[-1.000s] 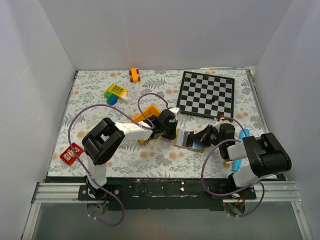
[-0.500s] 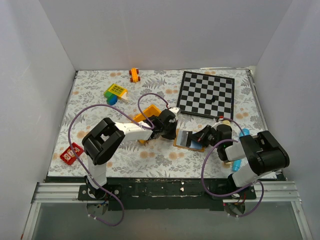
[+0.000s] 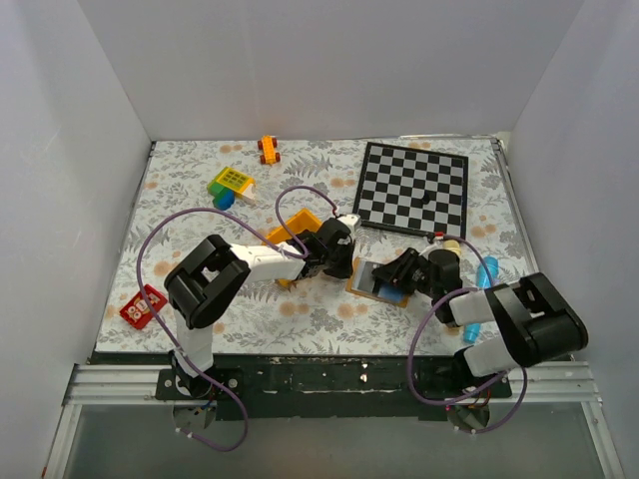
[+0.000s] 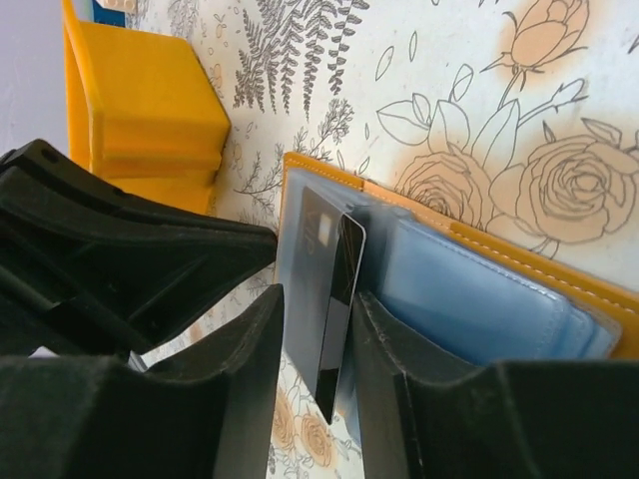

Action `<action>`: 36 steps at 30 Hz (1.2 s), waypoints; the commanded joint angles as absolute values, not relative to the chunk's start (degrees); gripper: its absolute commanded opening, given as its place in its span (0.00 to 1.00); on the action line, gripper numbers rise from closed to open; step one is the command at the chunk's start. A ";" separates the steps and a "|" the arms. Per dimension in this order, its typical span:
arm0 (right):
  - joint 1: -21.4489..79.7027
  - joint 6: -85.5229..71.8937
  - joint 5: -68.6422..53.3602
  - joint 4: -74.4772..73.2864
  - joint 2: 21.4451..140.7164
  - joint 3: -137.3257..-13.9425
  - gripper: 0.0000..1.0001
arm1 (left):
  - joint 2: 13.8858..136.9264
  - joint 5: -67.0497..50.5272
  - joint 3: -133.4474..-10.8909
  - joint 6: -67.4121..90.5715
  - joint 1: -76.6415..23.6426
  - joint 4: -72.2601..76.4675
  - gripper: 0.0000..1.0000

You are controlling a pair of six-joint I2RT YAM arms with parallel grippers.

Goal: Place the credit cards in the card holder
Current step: Insert the credit card into the card slot.

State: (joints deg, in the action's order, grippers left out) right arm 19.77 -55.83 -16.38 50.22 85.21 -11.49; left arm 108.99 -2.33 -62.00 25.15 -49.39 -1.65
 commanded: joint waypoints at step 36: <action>20.48 -39.11 -10.63 6.86 71.37 -25.75 0.01 | 112.06 -4.04 -61.79 24.43 -50.45 -4.83 0.00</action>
State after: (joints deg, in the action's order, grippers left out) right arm 20.01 -40.03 -10.44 4.64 71.20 -23.51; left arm 109.21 -2.61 -62.00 25.12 -49.52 -1.06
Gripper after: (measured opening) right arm 0.022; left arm 0.010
